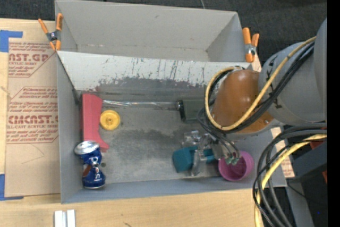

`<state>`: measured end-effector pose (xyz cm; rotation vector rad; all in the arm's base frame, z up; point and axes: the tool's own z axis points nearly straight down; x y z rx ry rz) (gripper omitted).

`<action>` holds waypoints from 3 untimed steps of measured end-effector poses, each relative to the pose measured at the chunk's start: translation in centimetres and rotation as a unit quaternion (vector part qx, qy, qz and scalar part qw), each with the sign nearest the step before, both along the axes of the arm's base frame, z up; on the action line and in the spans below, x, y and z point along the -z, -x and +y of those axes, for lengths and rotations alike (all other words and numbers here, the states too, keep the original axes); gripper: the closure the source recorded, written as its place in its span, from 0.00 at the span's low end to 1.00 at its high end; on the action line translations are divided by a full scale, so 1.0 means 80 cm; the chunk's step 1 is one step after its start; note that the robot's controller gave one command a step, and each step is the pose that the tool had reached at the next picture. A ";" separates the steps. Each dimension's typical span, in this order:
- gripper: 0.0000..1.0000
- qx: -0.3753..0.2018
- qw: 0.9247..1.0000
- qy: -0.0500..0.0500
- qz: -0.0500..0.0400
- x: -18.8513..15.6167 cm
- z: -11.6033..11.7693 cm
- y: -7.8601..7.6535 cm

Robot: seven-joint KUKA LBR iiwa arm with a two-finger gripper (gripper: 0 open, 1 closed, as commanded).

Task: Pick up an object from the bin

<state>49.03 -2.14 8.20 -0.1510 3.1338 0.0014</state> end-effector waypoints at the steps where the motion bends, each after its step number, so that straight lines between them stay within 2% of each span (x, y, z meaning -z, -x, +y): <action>1: 1.00 0.004 1.000 -0.001 0.002 0.013 -0.010 -0.004; 2: 1.00 -0.016 1.000 -0.002 0.001 0.015 -0.027 -0.015; 3: 1.00 -0.016 1.000 -0.002 0.001 0.015 -0.027 -0.015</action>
Offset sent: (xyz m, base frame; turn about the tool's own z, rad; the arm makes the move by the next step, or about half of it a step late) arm 0.0124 -0.0248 -0.0120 -0.0289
